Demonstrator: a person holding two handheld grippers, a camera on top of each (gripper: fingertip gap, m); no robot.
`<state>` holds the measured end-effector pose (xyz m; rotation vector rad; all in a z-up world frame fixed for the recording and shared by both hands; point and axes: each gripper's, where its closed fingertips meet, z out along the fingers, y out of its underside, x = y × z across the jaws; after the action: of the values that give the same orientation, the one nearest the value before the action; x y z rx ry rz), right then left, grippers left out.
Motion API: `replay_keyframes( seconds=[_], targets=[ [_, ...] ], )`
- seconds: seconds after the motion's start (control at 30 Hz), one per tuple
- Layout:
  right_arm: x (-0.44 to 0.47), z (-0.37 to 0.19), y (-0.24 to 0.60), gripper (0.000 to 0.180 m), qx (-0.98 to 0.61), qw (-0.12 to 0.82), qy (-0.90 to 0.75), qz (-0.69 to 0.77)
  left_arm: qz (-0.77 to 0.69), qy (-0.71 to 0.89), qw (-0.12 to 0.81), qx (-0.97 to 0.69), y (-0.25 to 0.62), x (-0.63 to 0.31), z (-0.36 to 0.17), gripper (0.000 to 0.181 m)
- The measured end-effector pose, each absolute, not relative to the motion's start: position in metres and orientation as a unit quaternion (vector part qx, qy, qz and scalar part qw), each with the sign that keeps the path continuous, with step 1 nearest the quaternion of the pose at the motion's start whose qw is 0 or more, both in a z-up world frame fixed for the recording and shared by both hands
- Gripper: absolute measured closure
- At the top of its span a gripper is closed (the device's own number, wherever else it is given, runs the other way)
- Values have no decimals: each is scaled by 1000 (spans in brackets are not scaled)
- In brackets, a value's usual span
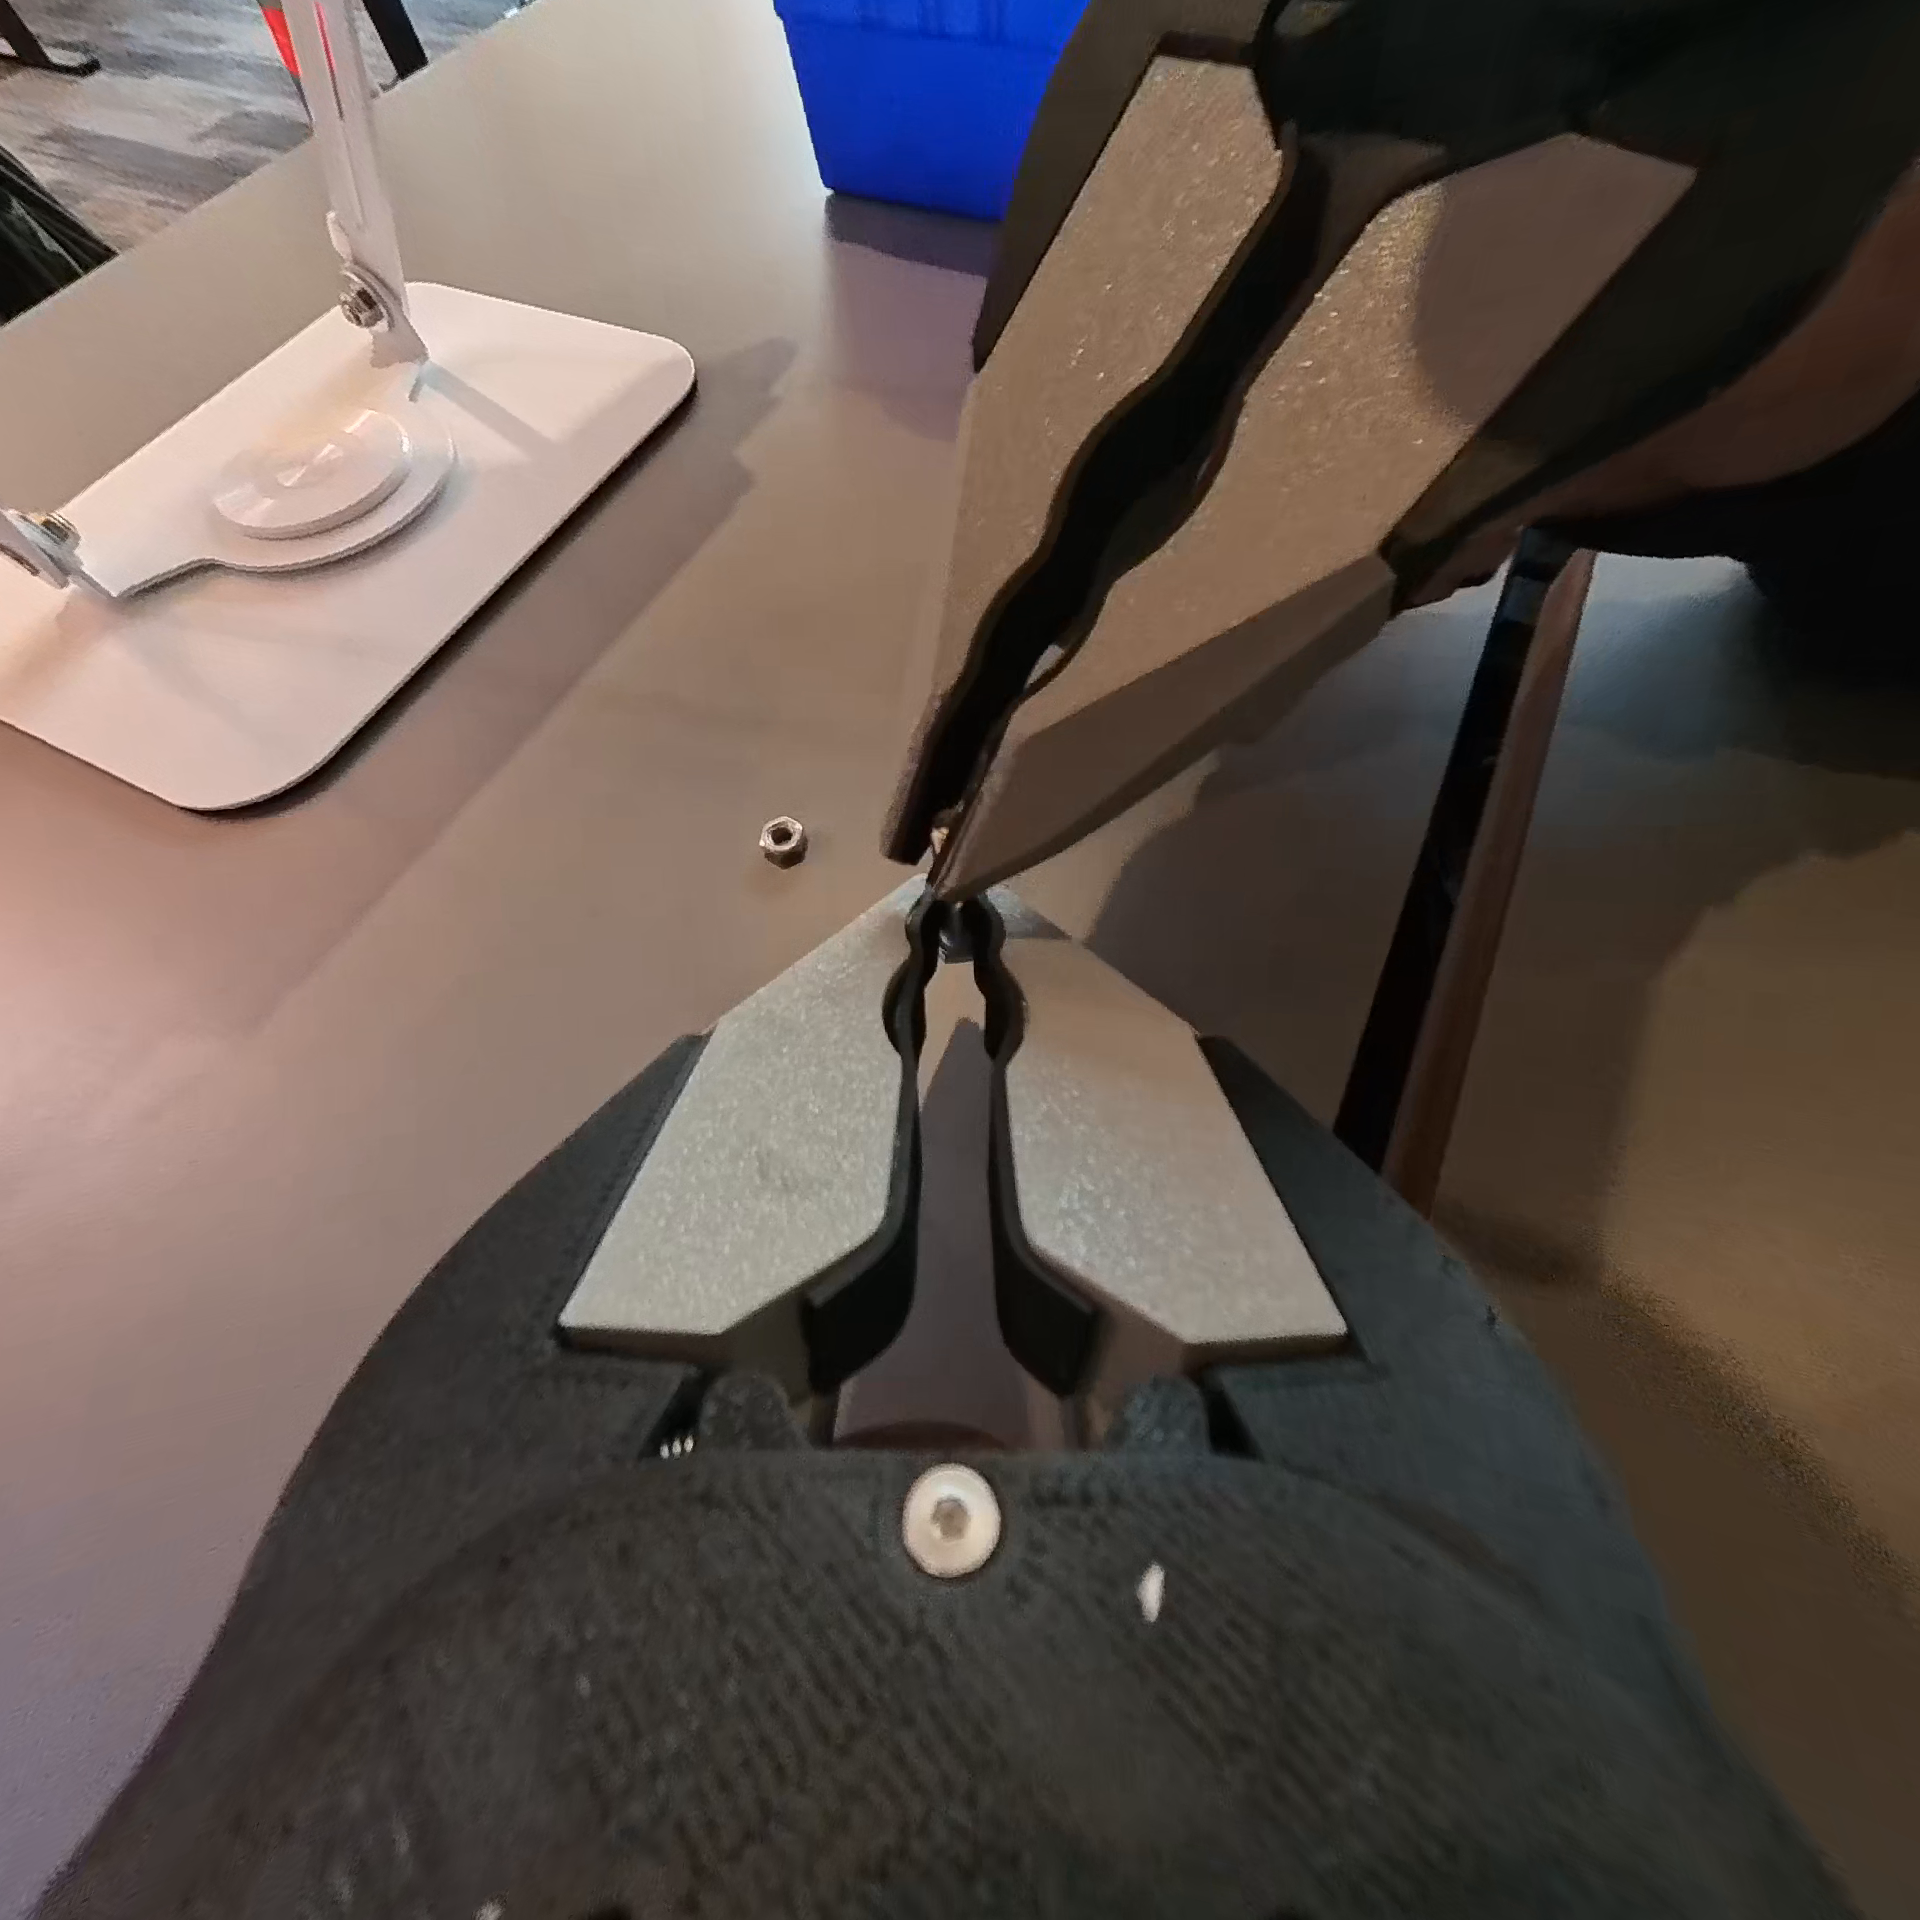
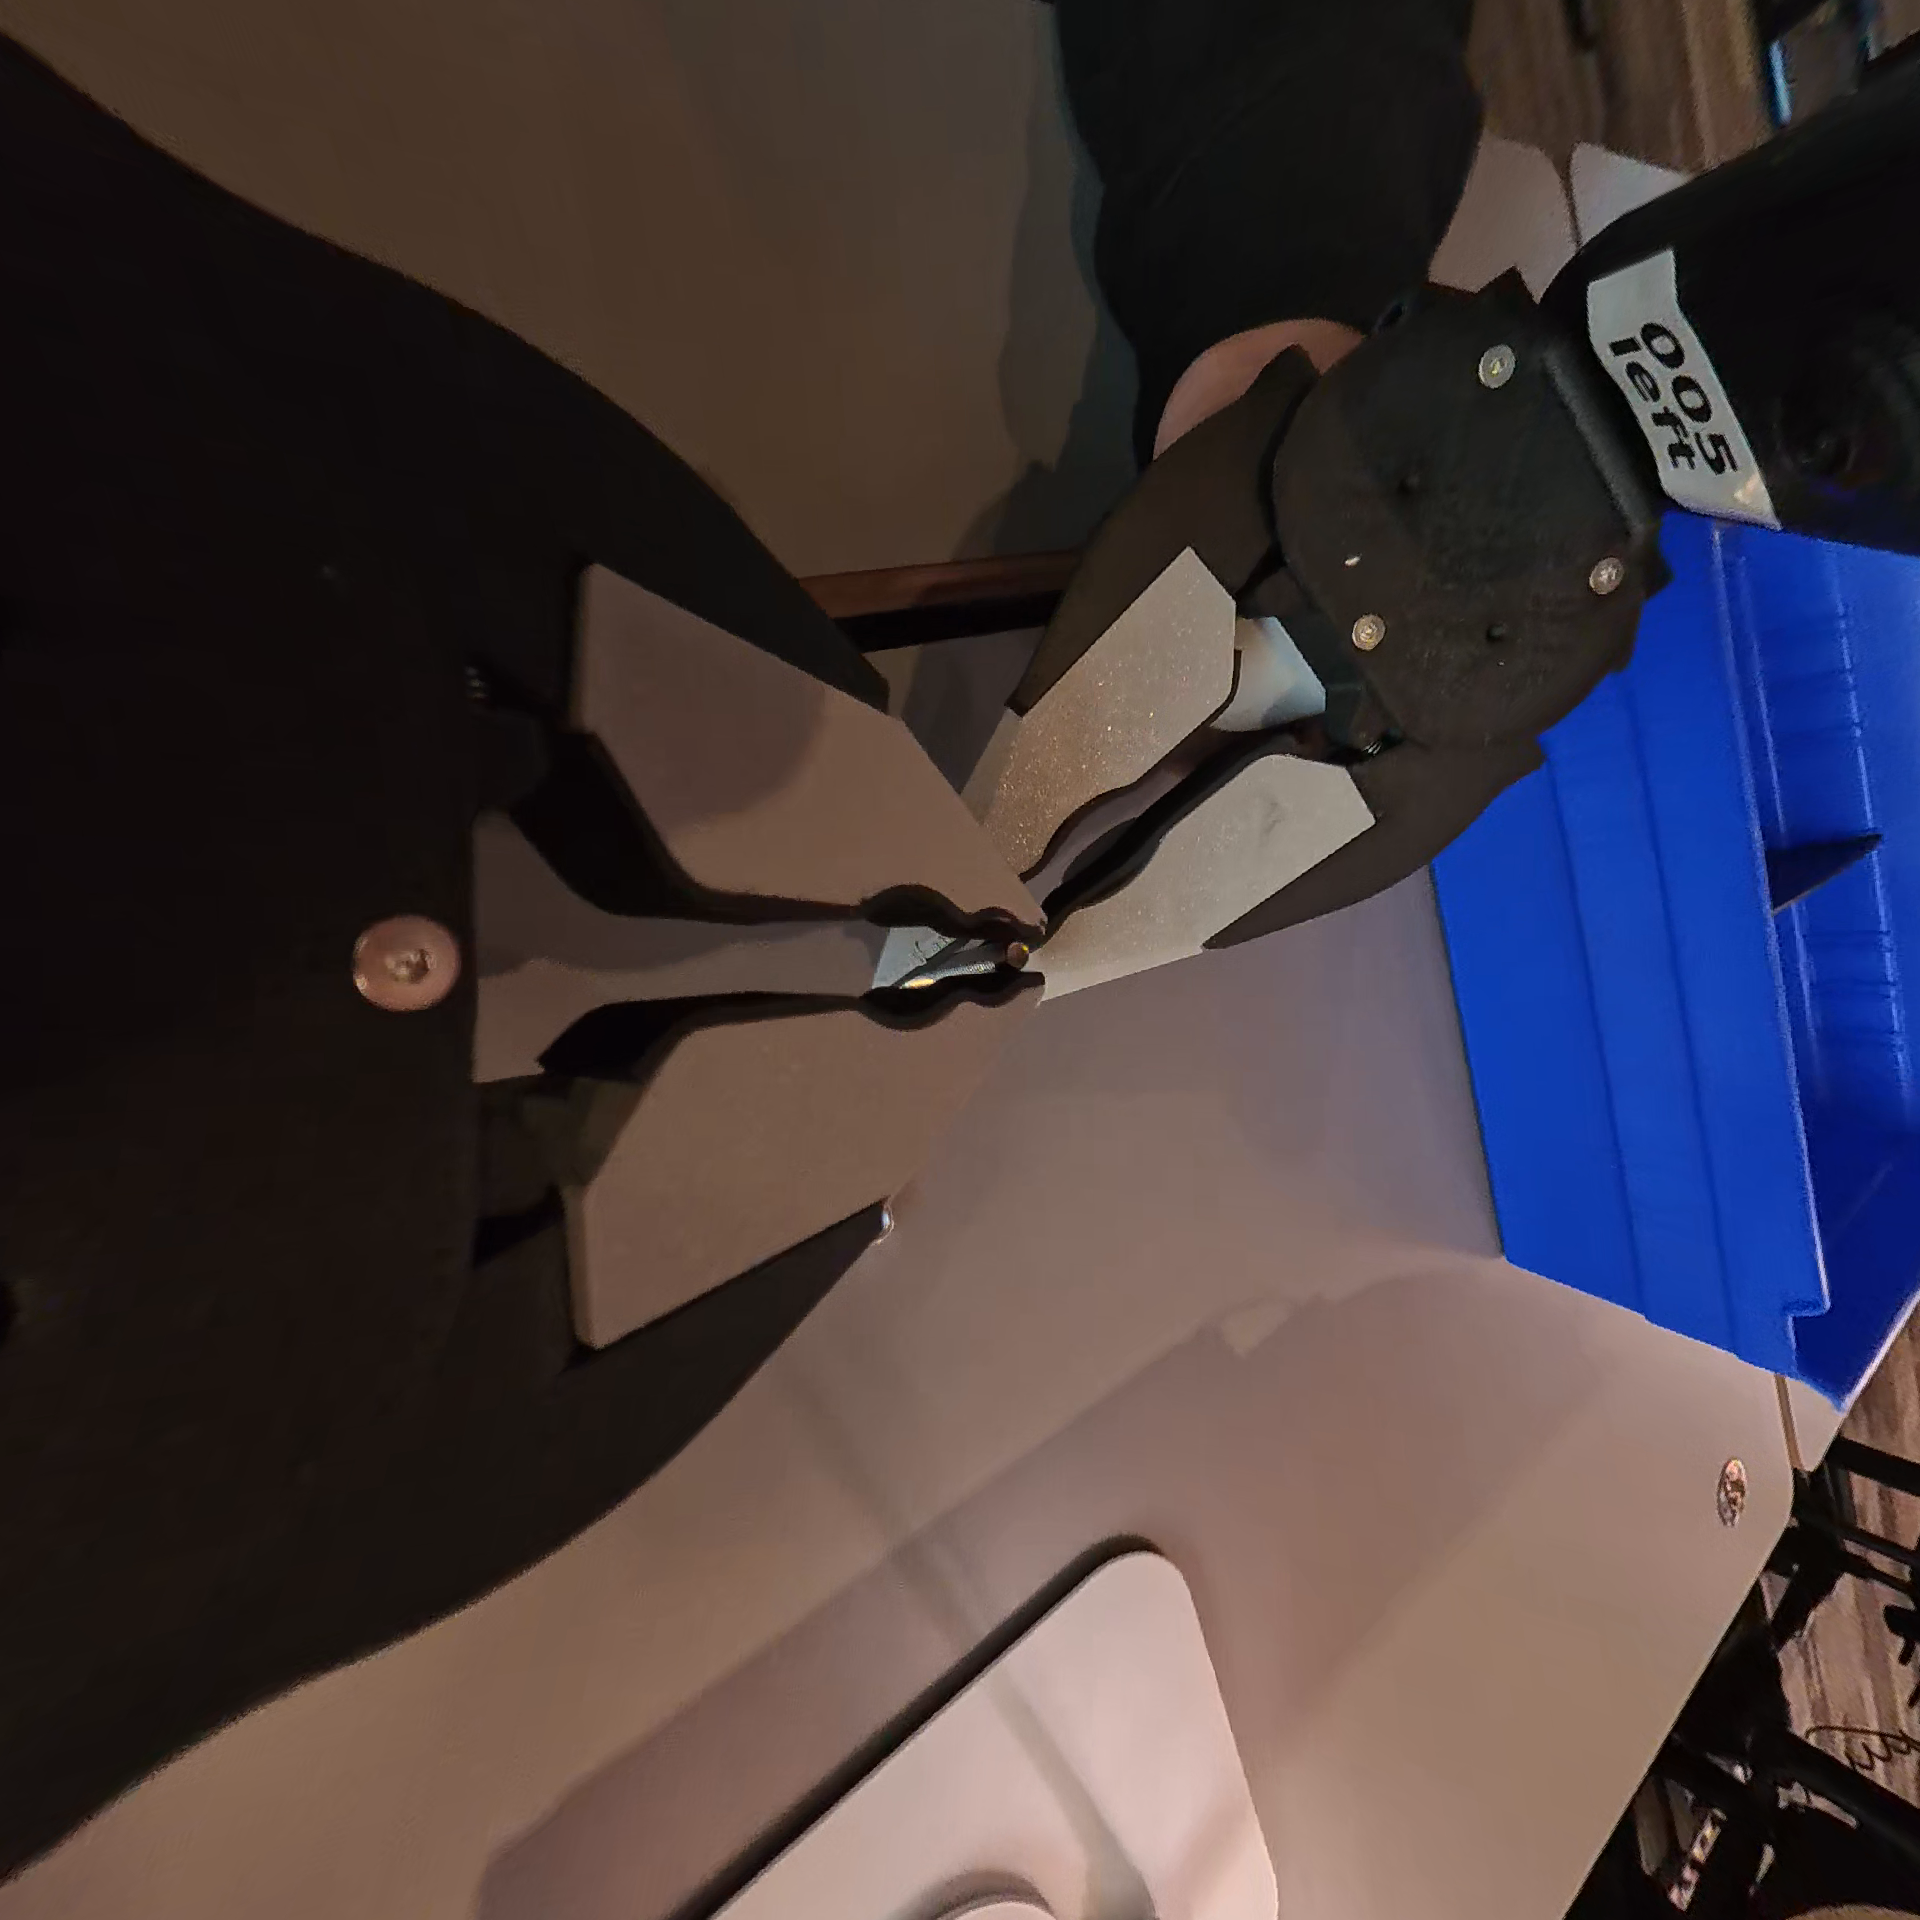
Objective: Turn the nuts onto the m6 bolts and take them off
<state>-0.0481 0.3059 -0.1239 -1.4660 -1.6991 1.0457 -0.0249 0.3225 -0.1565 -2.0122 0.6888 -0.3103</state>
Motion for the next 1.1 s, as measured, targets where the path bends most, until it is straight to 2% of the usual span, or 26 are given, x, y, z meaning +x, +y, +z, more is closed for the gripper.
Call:
replay_keyframes(
  seconds=[0.43,0.93,1.0,1.07,1.1],
  targets=[
    [-26,-128,324,178,-617,346,-602,369,-73,303,488,-815,326,-24,-157,177],
    [25,-113,313,178,-675,373,-541,336,-169,327,530,-764,309,22,-133,167],
    [33,-111,312,178,-679,379,-536,330,-194,330,535,-753,305,31,-129,159],
    [47,-111,321,178,-692,398,-524,297,-203,331,539,-748,303,36,-127,143],
    [54,-110,322,177,-693,402,-520,295,-205,332,542,-744,302,37,-127,142]
  ],
)
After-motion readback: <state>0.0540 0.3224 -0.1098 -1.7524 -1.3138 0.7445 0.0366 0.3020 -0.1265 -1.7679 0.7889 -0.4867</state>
